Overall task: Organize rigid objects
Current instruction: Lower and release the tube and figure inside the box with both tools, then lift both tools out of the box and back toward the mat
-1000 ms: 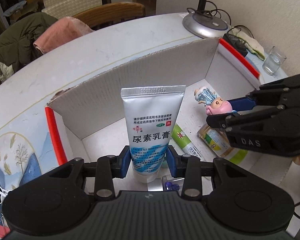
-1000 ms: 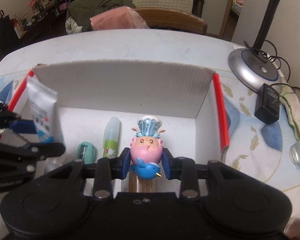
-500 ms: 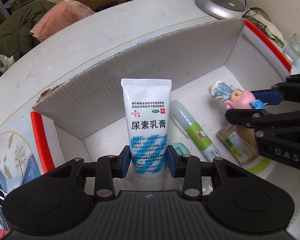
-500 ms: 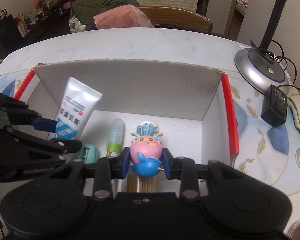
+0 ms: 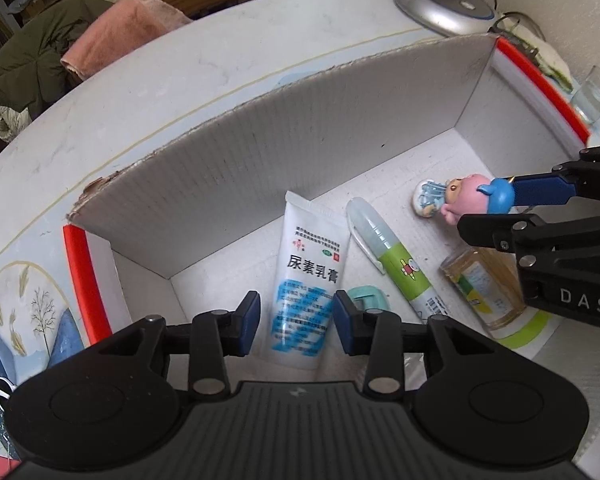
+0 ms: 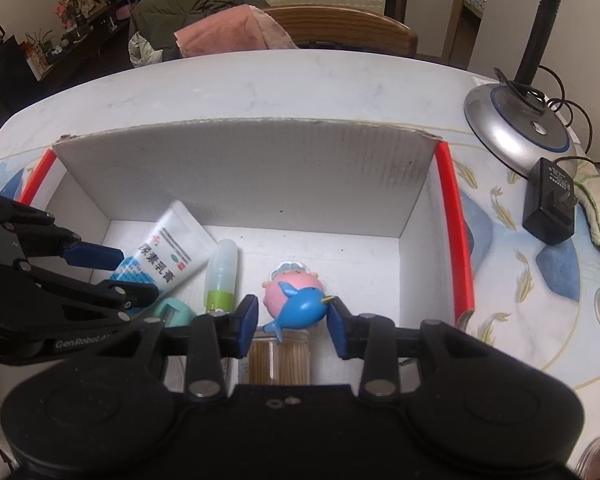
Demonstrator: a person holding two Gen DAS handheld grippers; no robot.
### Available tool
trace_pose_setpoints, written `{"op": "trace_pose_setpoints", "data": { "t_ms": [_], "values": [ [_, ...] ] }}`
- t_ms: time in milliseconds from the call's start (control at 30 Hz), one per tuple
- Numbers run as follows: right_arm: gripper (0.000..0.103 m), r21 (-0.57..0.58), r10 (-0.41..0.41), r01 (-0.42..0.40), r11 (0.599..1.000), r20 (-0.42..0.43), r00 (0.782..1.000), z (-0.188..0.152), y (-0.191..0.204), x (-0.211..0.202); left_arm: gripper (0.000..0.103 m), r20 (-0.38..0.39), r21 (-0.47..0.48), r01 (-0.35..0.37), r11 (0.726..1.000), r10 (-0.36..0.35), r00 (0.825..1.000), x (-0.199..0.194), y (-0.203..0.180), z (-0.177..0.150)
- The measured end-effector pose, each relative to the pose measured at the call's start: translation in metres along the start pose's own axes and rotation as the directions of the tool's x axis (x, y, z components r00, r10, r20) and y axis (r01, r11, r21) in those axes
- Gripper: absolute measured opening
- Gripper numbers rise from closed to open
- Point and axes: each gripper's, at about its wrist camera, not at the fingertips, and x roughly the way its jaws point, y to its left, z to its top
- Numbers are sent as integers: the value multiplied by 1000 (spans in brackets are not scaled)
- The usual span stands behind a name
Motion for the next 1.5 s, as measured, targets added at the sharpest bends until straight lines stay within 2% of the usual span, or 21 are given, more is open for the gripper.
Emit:
{"op": "trace_pose_setpoints", "data": {
  "t_ms": [100,267,367,667,900,1000,1067,1133,1267,1400,1500],
  "values": [
    [41,-2,9,-9,1000,5,1000,-2,0,-6,50,19,6,19,1000,-19,1000,-7,-3,-3],
    [49,-5,21,-21,1000,17,1000,-8,3,-16,52,67,-9,43,999,-43,997,-26,-5,-12],
    [51,-4,31,-31,1000,38,999,-13,4,-30,61,108,-21,61,998,-58,992,-41,-4,-19],
    [62,-23,74,-72,997,104,992,-26,18,-70,61,206,-53,104,993,-91,974,-84,0,-46],
    [66,-40,103,-99,994,143,984,-37,33,-95,61,288,-70,135,988,-110,951,-123,3,-71],
    [74,-42,123,-117,992,172,977,-44,43,-112,62,322,-71,147,987,-117,940,-138,5,-84],
    [77,-43,130,-124,991,185,974,-47,47,-120,62,342,-71,149,986,-117,933,-147,7,-95],
    [81,-51,137,-129,990,197,971,-51,53,-127,68,366,-82,141,987,-101,925,-157,10,-105],
    [83,-56,142,-133,990,223,964,-58,64,-140,71,405,-114,135,984,-78,911,-173,19,-124],
    [87,-51,163,-155,987,232,959,-62,71,-146,72,418,-138,136,981,-67,906,-182,32,-146],
    [93,-52,164,-156,986,242,956,-68,88,-150,80,422,-166,133,977,-52,905,-185,45,-160]
  ]
}}
